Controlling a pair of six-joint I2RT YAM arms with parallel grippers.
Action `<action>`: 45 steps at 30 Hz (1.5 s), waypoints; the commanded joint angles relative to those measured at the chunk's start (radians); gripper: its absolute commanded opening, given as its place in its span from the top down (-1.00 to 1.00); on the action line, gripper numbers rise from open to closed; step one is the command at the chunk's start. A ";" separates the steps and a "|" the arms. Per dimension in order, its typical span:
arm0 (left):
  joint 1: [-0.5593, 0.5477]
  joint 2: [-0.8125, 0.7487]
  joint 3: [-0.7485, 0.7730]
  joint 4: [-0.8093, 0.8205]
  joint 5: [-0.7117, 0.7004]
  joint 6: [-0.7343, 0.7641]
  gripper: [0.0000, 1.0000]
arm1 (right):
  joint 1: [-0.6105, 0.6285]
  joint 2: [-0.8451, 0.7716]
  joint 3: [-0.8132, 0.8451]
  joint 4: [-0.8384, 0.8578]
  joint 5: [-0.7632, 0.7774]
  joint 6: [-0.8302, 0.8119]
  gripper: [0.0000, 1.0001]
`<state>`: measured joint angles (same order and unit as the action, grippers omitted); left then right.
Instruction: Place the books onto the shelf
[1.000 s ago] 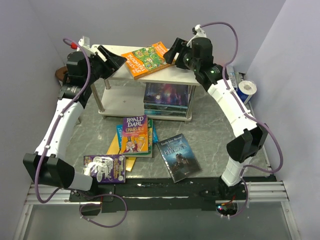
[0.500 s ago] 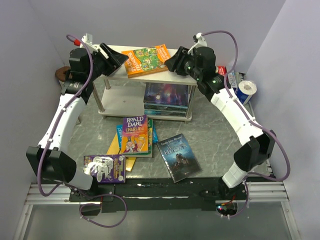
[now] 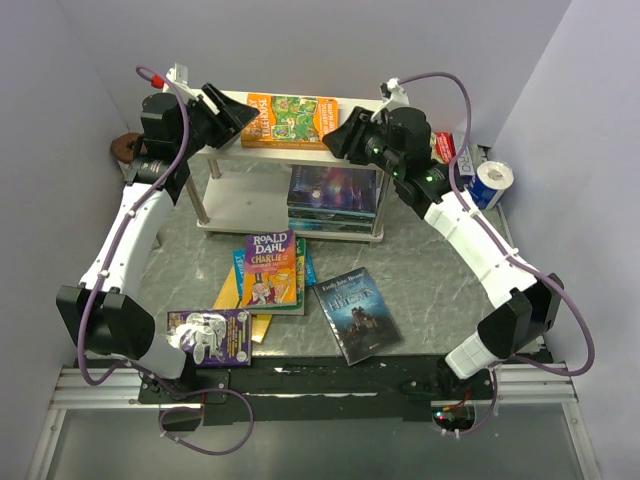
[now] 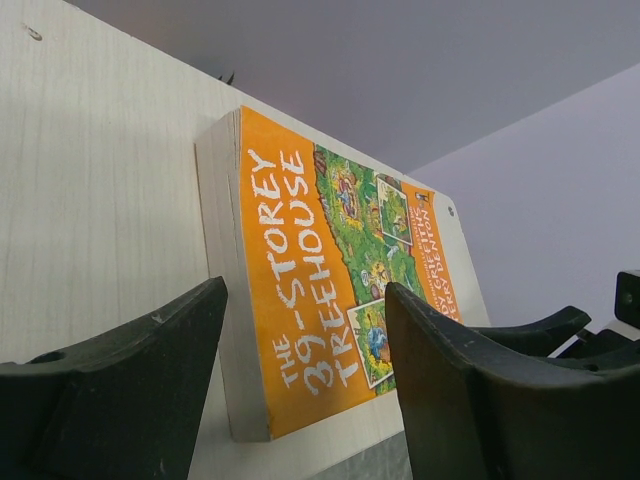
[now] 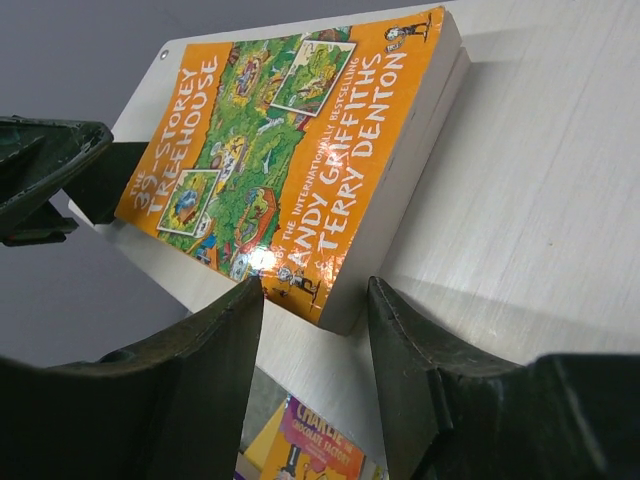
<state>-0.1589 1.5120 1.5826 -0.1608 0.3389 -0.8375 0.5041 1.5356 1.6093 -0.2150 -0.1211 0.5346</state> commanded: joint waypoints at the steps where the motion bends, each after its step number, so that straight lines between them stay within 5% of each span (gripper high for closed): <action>1: -0.004 -0.022 0.010 0.018 0.003 -0.014 -0.44 | 0.005 -0.042 -0.029 -0.023 0.017 0.001 -0.08; 9: -0.001 -0.039 0.008 0.029 -0.015 -0.001 -0.43 | 0.007 -0.040 0.009 -0.046 0.092 -0.005 -0.35; 13: -0.001 -0.064 -0.073 0.096 0.017 -0.031 -0.17 | 0.007 -0.003 0.057 -0.080 0.075 -0.025 0.05; 19: -0.002 -0.082 -0.104 0.109 0.055 -0.029 0.14 | 0.008 -0.035 -0.008 -0.034 0.046 -0.022 0.28; 34: 0.005 -0.133 -0.059 0.006 -0.014 0.051 -0.45 | 0.063 -0.112 -0.098 -0.017 0.038 -0.038 0.46; 42: 0.042 -0.159 -0.046 -0.077 -0.164 0.080 -0.77 | 0.063 -0.166 -0.117 -0.032 0.161 -0.018 -0.38; 45: 0.055 -0.156 -0.027 -0.074 -0.179 0.080 -0.75 | 0.057 -0.129 -0.042 -0.085 0.193 -0.033 -0.42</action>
<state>-0.1219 1.3842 1.4998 -0.2173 0.2291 -0.7807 0.5652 1.3933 1.4918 -0.2287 -0.0036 0.5156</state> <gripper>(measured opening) 0.884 0.700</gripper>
